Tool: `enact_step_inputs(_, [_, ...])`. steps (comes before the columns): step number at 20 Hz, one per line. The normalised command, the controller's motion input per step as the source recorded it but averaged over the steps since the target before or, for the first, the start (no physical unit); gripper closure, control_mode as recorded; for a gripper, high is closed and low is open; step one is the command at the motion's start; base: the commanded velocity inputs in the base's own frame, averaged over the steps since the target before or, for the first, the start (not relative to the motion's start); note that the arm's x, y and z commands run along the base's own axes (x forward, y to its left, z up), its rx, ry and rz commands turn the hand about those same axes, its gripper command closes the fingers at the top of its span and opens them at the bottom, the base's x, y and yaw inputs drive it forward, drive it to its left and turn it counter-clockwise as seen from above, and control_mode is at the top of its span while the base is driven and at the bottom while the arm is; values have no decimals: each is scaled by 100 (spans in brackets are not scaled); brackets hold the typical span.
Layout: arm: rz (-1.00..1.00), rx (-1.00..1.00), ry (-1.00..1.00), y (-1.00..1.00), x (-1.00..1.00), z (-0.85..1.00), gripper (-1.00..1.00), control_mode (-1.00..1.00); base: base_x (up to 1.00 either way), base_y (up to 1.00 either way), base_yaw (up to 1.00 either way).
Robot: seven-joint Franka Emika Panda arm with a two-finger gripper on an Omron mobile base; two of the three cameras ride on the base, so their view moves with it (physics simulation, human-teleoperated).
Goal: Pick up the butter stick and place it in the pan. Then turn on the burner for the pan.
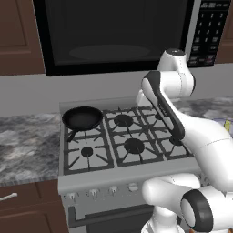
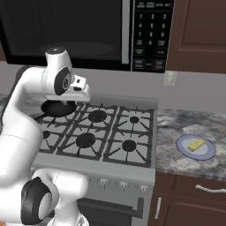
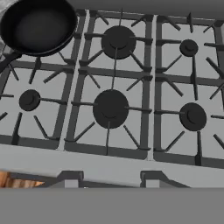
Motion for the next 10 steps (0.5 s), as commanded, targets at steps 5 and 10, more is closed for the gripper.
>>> enact_step_inputs(5, [-2,0,1,-48,-12,0,-100,-100,0,0,0])
enact_step_inputs(10, [-13,0,6,-95,-23,-1,-100,-100,0,0,0])
